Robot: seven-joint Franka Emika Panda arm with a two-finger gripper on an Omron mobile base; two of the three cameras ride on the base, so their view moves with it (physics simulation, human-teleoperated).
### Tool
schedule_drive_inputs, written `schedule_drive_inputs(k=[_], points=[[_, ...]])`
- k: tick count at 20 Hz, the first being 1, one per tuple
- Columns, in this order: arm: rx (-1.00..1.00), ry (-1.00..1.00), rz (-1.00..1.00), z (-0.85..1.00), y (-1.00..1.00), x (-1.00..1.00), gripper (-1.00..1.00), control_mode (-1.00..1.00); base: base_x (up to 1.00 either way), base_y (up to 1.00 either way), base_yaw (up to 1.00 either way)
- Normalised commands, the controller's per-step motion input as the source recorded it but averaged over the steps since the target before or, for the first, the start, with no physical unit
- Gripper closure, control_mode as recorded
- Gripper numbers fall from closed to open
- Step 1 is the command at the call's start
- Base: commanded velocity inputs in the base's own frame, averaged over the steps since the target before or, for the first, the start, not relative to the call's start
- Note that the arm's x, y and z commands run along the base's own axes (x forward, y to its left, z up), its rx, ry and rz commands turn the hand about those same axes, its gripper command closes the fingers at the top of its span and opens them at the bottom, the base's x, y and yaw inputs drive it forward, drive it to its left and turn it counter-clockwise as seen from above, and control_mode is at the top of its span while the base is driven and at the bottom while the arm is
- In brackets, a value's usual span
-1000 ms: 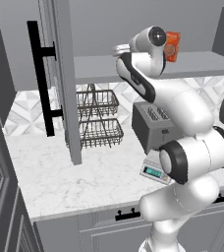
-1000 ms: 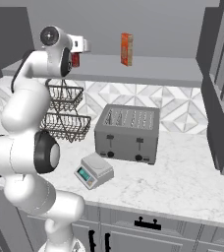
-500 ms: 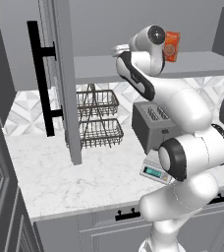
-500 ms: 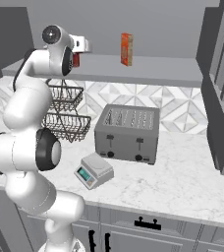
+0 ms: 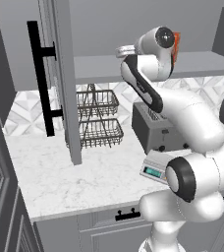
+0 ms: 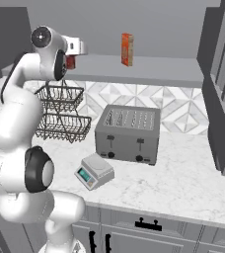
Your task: Pick the yogurt and place it on the digital scale for weighing, and close the cabinet.
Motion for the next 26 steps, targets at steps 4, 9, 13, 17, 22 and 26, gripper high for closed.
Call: schedule_drive_inputs(k=[4,9,13,17,22,26], points=[[0.05,-0.14,-0.03,0.0,-0.07,-0.99,1.0,-1.0,0.0,0.0,0.0],[0.03,-0.1,0.0,0.0,0.0,-1.0,1.0,-1.0,0.0,0.0,0.0],[0.06,-0.03,0.0,0.0,-0.15,-1.0,1.0,-1.0,0.0,0.0,0.0],[0.06,0.0,0.0,0.0,-0.44,-1.0,1.0,-1.0,0.0,0.0,0.0],[0.08,-0.01,0.02,-0.03,-0.89,-1.0,1.0,-1.0,0.0,0.0,0.0],[0.0,0.02,0.09,-0.24,-0.59,-0.99,1.0,-1.0,0.0,0.0,0.0]])
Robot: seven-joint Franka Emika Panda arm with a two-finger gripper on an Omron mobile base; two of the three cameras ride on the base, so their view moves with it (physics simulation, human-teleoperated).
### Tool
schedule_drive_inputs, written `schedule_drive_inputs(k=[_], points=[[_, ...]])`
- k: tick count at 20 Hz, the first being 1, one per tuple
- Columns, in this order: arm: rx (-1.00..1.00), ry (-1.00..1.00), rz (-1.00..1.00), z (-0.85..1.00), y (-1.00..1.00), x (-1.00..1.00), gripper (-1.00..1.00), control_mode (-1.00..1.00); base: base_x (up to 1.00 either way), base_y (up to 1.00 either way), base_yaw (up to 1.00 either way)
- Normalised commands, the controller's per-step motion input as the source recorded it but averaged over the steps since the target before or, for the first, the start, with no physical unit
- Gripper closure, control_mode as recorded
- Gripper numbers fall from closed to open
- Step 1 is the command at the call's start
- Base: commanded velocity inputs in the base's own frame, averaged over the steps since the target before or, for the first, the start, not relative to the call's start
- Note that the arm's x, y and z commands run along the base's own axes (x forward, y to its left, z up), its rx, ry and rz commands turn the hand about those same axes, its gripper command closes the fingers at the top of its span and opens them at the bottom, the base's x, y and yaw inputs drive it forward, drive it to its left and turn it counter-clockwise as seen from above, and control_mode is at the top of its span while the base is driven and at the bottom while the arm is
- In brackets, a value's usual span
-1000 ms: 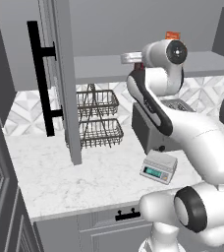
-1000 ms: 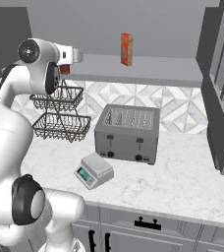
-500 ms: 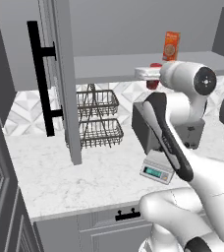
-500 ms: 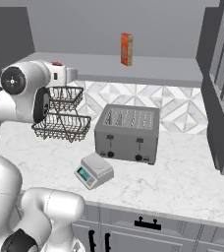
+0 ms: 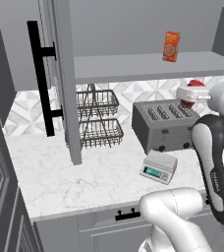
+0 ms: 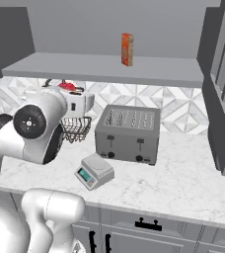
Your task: Pick the yogurt and place it on the digital scale for weighing, and close the cabinet.
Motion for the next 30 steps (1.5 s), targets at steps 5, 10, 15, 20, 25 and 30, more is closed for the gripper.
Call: schedule_drive_inputs(k=[5,10,15,20,25,30], points=[[0.0,0.03,0.15,-0.64,-0.56,-0.75,1.0,-1.0,0.0,0.0,0.0],[0.0,0.04,0.17,-0.79,-0.37,-0.44,1.0,-1.0,0.0,0.0,0.0],[0.0,0.06,0.03,-0.55,-0.08,0.21,1.0,-1.0,0.0,0.0,0.0],[0.0,0.01,0.0,-0.7,-0.01,0.4,1.0,-1.0,0.0,0.0,0.0],[0.0,0.0,0.05,-0.63,0.0,0.26,1.0,-1.0,0.0,0.0,0.0],[0.0,-0.03,0.01,-0.48,0.18,0.13,1.0,-1.0,0.0,0.0,0.0]])
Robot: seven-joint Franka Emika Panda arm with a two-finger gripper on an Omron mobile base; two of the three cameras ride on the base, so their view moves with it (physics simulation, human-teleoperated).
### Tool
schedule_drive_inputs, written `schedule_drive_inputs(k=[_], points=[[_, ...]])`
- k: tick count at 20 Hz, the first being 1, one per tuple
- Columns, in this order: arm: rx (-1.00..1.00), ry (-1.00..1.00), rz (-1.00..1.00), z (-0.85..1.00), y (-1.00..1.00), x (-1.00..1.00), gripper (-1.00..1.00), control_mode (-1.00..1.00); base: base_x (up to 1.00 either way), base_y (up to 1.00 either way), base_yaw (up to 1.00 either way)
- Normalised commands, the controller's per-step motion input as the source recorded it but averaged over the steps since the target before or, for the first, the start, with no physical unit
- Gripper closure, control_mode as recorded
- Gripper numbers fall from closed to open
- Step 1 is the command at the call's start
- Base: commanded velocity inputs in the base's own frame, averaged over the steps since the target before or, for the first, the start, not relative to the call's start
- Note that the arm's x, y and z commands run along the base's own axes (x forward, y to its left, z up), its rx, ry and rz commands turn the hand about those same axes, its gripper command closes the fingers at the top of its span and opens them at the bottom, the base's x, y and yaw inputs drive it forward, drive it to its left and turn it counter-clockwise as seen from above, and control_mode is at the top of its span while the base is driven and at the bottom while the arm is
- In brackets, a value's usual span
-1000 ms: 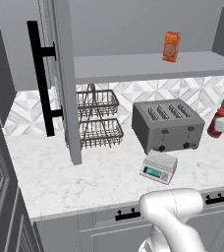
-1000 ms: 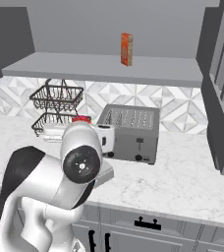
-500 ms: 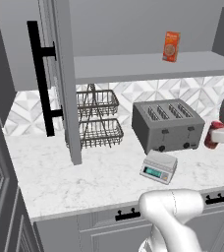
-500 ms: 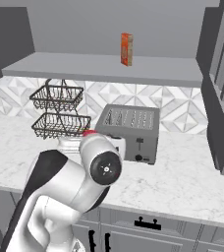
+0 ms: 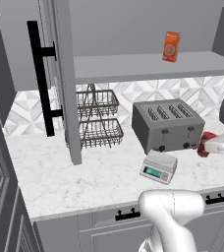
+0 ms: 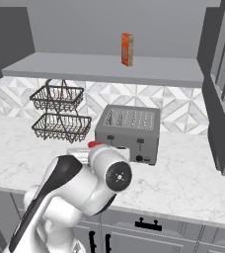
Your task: Pick the yogurt and place it on the digital scale for weighing, and close the cabinet.
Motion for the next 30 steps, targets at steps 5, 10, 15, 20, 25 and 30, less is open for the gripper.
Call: schedule_drive_inputs(k=[5,10,15,20,25,30], points=[[-0.01,0.03,0.0,-0.27,0.36,0.28,1.0,-1.0,0.0,0.0,0.0],[-0.03,0.0,0.0,-0.34,0.3,0.12,1.0,-1.0,0.0,0.0,0.0],[-0.01,0.0,0.05,-0.23,0.11,0.19,1.0,-1.0,0.0,0.0,0.0],[0.0,0.0,0.19,-0.19,0.01,0.2,1.0,-1.0,0.0,0.0,0.0],[0.0,0.01,0.21,-0.11,0.0,0.33,1.0,-1.0,0.0,0.0,0.0],[0.0,0.0,0.15,-0.21,0.0,0.34,1.0,-1.0,0.0,0.0,0.0]])
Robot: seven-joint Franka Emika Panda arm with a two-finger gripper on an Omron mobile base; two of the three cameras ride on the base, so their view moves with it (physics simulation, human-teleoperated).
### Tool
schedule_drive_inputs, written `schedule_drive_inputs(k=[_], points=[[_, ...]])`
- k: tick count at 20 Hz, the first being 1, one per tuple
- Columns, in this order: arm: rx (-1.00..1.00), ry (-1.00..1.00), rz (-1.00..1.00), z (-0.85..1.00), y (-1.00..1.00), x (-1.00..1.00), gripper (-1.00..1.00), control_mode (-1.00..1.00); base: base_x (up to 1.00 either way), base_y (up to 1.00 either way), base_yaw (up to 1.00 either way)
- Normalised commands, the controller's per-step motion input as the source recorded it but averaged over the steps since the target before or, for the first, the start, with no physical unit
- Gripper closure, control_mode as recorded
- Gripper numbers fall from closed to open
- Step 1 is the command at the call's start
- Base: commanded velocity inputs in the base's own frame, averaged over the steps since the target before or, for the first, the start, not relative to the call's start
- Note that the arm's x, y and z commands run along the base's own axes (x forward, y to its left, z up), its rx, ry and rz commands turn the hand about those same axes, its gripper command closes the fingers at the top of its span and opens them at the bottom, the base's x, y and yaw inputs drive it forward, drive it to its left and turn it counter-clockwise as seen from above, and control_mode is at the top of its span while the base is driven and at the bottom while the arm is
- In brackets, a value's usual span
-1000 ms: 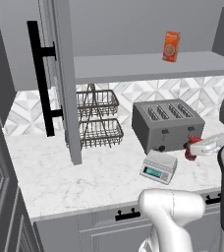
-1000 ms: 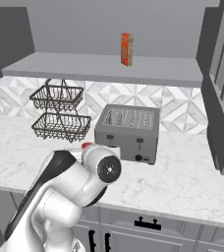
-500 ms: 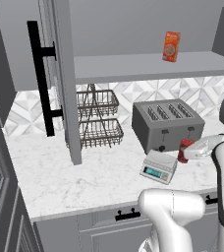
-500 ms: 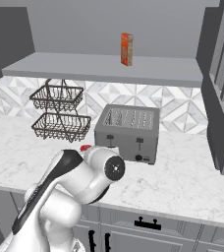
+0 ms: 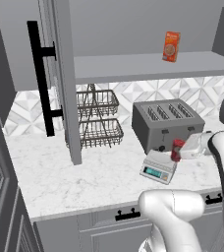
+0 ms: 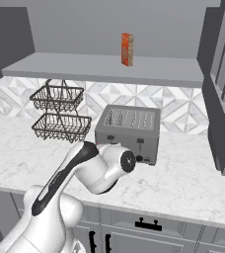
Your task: Pick the yogurt and place it on the digital scale for weighing, and close the cabinet.
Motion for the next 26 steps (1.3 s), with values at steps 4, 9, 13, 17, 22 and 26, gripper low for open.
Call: schedule_drive_inputs(k=[4,9,13,17,22,26], points=[[0.0,-0.05,0.03,-0.32,0.01,0.19,1.0,-1.0,0.0,0.0,0.0],[0.0,-0.02,0.0,-0.39,0.1,0.16,1.0,-1.0,0.0,0.0,0.0],[0.0,-0.04,0.0,-0.27,0.11,0.2,1.0,-1.0,0.0,0.0,0.0],[0.0,-0.01,0.0,-0.16,0.0,0.23,1.0,-1.0,0.0,0.0,0.0],[0.0,0.0,0.0,-0.03,0.0,0.32,1.0,-1.0,0.0,0.0,0.0],[0.0,-0.01,0.0,-0.11,0.0,0.26,1.0,-1.0,0.0,0.0,0.0]])
